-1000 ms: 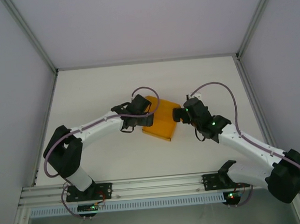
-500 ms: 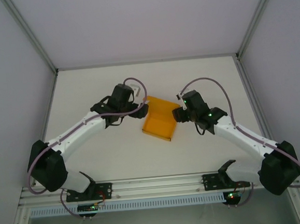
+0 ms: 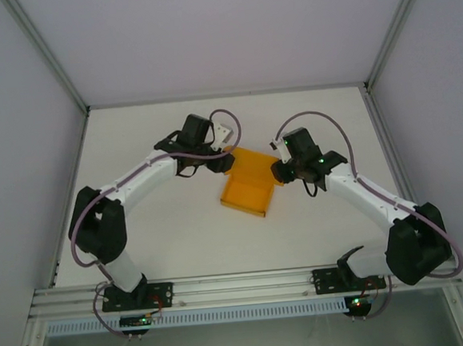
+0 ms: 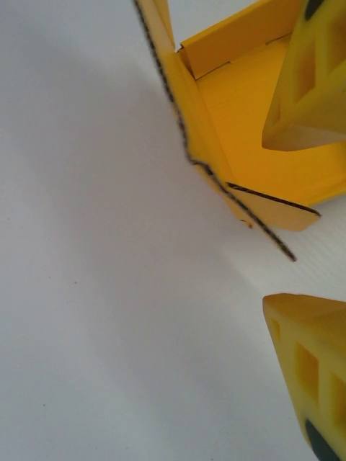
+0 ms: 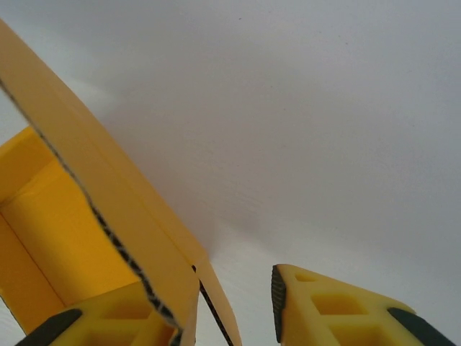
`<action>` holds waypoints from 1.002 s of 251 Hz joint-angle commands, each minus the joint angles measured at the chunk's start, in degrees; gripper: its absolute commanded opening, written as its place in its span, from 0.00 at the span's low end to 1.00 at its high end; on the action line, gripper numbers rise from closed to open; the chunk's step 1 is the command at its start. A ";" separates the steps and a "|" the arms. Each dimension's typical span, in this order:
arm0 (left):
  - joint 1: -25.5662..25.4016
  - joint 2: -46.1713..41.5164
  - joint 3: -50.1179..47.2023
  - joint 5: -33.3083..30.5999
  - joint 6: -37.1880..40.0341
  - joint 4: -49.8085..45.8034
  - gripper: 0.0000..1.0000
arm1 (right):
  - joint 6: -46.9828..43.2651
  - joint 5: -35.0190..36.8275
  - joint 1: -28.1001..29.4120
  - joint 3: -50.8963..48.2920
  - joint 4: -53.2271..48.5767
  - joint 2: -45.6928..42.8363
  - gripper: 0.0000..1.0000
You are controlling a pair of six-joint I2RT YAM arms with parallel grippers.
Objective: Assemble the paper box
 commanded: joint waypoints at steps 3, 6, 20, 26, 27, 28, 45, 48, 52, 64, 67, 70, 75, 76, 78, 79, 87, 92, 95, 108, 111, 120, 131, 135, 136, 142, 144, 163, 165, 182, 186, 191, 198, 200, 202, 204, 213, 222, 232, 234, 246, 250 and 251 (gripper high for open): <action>-0.04 1.66 3.05 1.96 2.86 -2.56 0.50 | -2.28 -2.53 -0.70 2.37 -2.80 0.98 0.33; -0.06 1.80 3.20 1.92 2.94 -2.67 0.50 | -2.26 -2.64 -0.70 2.44 -2.90 1.05 0.32; -0.05 2.43 3.91 2.41 3.16 -3.18 0.48 | -2.87 -3.43 -0.87 2.41 -3.02 1.24 0.29; -0.06 2.63 4.15 2.60 3.14 -3.33 0.45 | -3.15 -3.50 -0.93 2.49 -2.97 1.27 0.28; -0.06 2.65 4.26 2.65 3.14 -3.35 0.45 | -3.13 -3.49 -1.07 2.50 -2.97 1.27 0.28; -0.06 2.70 4.27 2.67 3.14 -3.36 0.45 | -3.16 -3.49 -1.01 2.45 -3.01 1.27 0.28; -0.04 2.89 4.58 3.17 3.32 -3.70 0.42 | -3.50 -3.51 -1.17 2.73 -3.18 1.53 0.24; -0.04 2.84 4.56 3.18 3.44 -3.71 0.41 | -3.54 -3.53 -1.17 2.78 -3.34 1.61 0.24; -0.05 2.83 4.55 3.24 3.56 -3.80 0.40 | -3.69 -3.60 -1.19 2.91 -3.36 1.69 0.23; -0.05 2.75 4.42 3.31 3.68 -3.82 0.36 | -4.04 -3.59 -1.24 3.09 -3.58 1.78 0.21; -0.06 2.72 4.34 3.30 3.67 -3.83 0.35 | -4.08 -3.57 -1.30 3.11 -3.66 1.73 0.21; -0.05 2.67 4.33 3.37 3.72 -3.81 0.35 | -4.27 -3.50 -1.30 3.12 -3.63 1.71 0.21; -0.05 2.71 4.33 3.47 3.86 -3.84 0.34 | -4.48 -3.37 -1.31 3.11 -3.73 1.71 0.21; -0.06 2.73 4.35 3.52 3.94 -3.87 0.34 | -4.54 -3.34 -1.35 3.11 -3.70 1.75 0.21; -0.04 2.74 4.37 3.64 3.94 -3.89 0.34 | -4.65 -3.23 -1.31 3.16 -3.67 1.74 0.21; -0.01 2.75 4.37 3.65 3.98 -3.89 0.34 | -4.72 -3.22 -1.30 3.14 -3.67 1.77 0.21; -0.06 2.88 4.46 3.94 3.95 -3.89 0.34 | -5.06 -3.22 -1.38 2.96 -3.58 1.63 0.19; -0.05 3.00 4.46 3.97 3.74 -3.89 0.34 | -5.38 -3.23 -1.47 2.94 -3.52 1.64 0.19; -0.13 3.14 4.58 3.85 3.56 -4.01 0.34 | -5.52 -3.22 -1.65 2.94 -3.55 1.62 0.19; -0.13 3.78 5.39 3.89 2.94 -5.10 0.33 | -5.79 -3.27 -1.66 3.03 -3.54 1.62 0.19; -0.15 3.92 5.49 3.87 2.80 -5.45 0.33 | -5.83 -3.34 -1.65 3.04 -3.61 1.62 0.18; -0.15 4.14 5.56 3.86 2.71 -5.73 0.32 | -6.16 -3.65 -1.76 3.12 -3.65 1.68 0.18; -0.23 4.15 5.27 3.62 2.72 -5.67 0.32 | -6.45 -3.92 -1.83 3.10 -3.64 1.62 0.18; -0.19 4.15 5.15 3.47 2.66 -5.73 0.32 | -6.57 -4.01 -1.95 3.11 -3.62 1.66 0.18; -0.21 4.15 5.07 3.43 2.68 -5.73 0.32 | -6.64 -4.01 -1.93 3.11 -3.64 1.64 0.18; -0.32 4.11 5.01 3.06 2.64 -5.77 0.31 | -6.70 -4.16 -1.92 3.12 -3.72 1.62 0.18; -0.33 4.21 5.02 3.00 2.62 -5.81 0.31 | -6.82 -4.17 -1.98 3.12 -3.75 1.64 0.18; -0.49 4.24 4.88 1.94 2.49 -5.67 0.26 | -7.28 -4.73 -2.00 3.07 -3.73 1.72 0.17; -0.57 4.24 4.90 1.73 2.45 -5.59 0.26 | -7.31 -4.78 -2.04 3.08 -3.81 1.76 0.16; -0.98 4.25 4.92 0.55 1.96 -4.90 0.19 | -7.72 -5.26 -2.11 3.20 -3.79 1.90 0.16; -1.02 4.21 4.82 0.27 1.98 -4.70 0.18 | -7.91 -5.33 -2.09 3.20 -3.78 1.91 0.16; -1.18 4.16 4.74 0.10 1.87 -4.29 0.16 | -7.99 -5.33 -2.09 3.16 -3.76 1.93 0.16; -1.52 4.16 4.68 -0.68 1.64 -3.69 0.13 | -8.22 -5.33 -2.12 3.15 -3.78 1.98 0.16; -1.57 4.16 4.69 -0.90 1.52 -3.51 0.12 | -8.27 -5.33 -2.14 3.15 -3.78 2.09 0.16; -1.65 4.15 4.61 -1.18 1.46 -3.40 0.11 | -8.29 -5.26 -2.12 3.19 -3.78 2.07 0.16; -1.76 4.15 4.54 -1.24 1.41 -3.24 0.10 | -8.36 -5.18 -2.14 3.20 -3.80 2.11 0.16; -2.20 4.15 4.39 -1.53 1.43 -2.72 0.07 | -8.56 -4.73 -2.18 3.17 -3.81 2.24 0.15; -2.54 4.09 4.14 -1.68 1.56 -2.17 0.05 | -8.67 -4.26 -2.27 3.33 -4.07 2.32 0.15; -2.93 3.94 3.70 -1.93 1.35 -1.55 0.02 | -8.73 -3.86 -2.41 3.45 -4.27 2.50 0.13; -2.98 3.86 3.66 -2.03 1.38 -1.48 0.01 | -8.66 -3.77 -2.37 3.46 -4.23 2.57 0.13; -3.39 3.64 3.30 -3.58 0.56 -1.13 0.00 | -8.63 -3.31 -2.35 3.79 -4.32 2.65 0.11; -3.41 3.56 3.25 -4.26 0.08 -1.02 0.00 | -8.49 -3.17 -2.40 3.86 -4.33 2.67 0.10; -3.45 3.55 3.24 -4.39 -0.01 -1.05 0.00 | -8.52 -3.15 -2.42 3.84 -4.35 2.67 0.10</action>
